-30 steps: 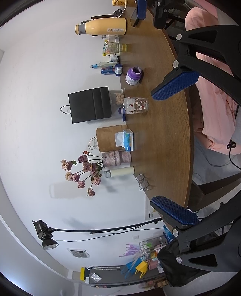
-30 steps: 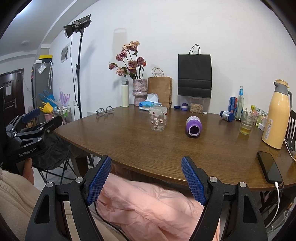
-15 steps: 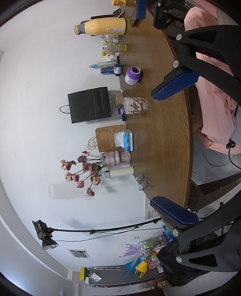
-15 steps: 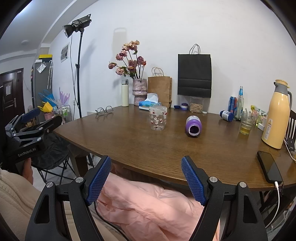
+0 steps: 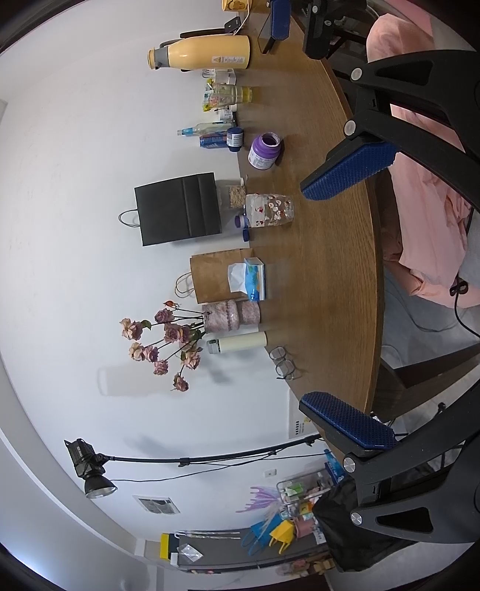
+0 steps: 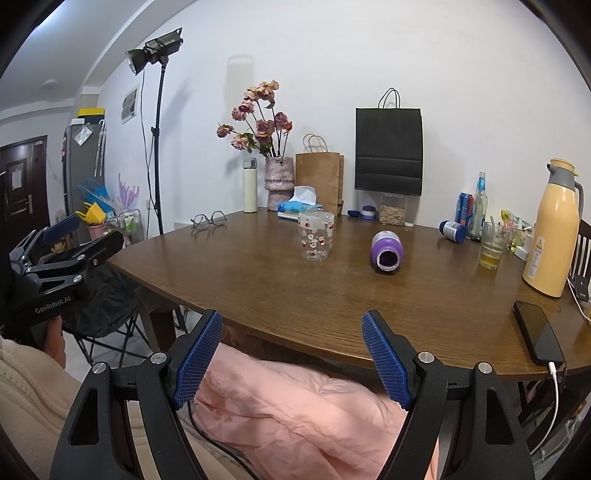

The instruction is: Flip cup upright

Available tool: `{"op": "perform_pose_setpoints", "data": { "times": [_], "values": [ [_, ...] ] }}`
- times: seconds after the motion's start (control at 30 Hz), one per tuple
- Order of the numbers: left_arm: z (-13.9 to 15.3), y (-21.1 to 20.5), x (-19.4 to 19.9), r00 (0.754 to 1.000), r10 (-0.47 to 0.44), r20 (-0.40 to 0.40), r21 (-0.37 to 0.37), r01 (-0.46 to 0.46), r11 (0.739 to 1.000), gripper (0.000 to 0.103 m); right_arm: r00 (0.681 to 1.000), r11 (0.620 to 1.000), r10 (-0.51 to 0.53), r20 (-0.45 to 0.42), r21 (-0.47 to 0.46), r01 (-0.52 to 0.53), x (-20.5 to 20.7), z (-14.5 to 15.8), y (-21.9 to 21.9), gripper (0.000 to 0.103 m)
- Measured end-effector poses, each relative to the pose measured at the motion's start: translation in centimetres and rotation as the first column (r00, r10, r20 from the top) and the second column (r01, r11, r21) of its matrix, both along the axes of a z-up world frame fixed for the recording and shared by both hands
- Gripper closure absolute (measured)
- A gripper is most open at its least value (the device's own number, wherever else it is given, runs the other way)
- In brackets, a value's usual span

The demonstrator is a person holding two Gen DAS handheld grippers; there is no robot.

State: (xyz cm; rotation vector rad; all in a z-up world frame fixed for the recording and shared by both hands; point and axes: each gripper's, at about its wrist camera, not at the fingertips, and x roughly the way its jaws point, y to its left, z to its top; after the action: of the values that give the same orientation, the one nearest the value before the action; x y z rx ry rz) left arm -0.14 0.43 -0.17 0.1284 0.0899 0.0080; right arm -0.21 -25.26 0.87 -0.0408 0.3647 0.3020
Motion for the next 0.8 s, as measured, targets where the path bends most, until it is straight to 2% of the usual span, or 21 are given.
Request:
{"op": "perform_pose_setpoints", "data": {
  "times": [0.67,0.8],
  "values": [
    [-0.39,0.02,-0.17,1.0,0.003,0.003,0.003,-0.003,1.0,0.0,1.0,1.0,0.001,0.0,-0.007,-0.001,0.09,0.05,-0.25,0.02],
    [-0.3,-0.42,0.41,1.0,-0.017,0.003,0.023,0.017,1.0,0.0,1.0,1.0,0.003,0.002,-0.008,-0.003,0.18,-0.08,-0.15,0.02]
  ]
}}
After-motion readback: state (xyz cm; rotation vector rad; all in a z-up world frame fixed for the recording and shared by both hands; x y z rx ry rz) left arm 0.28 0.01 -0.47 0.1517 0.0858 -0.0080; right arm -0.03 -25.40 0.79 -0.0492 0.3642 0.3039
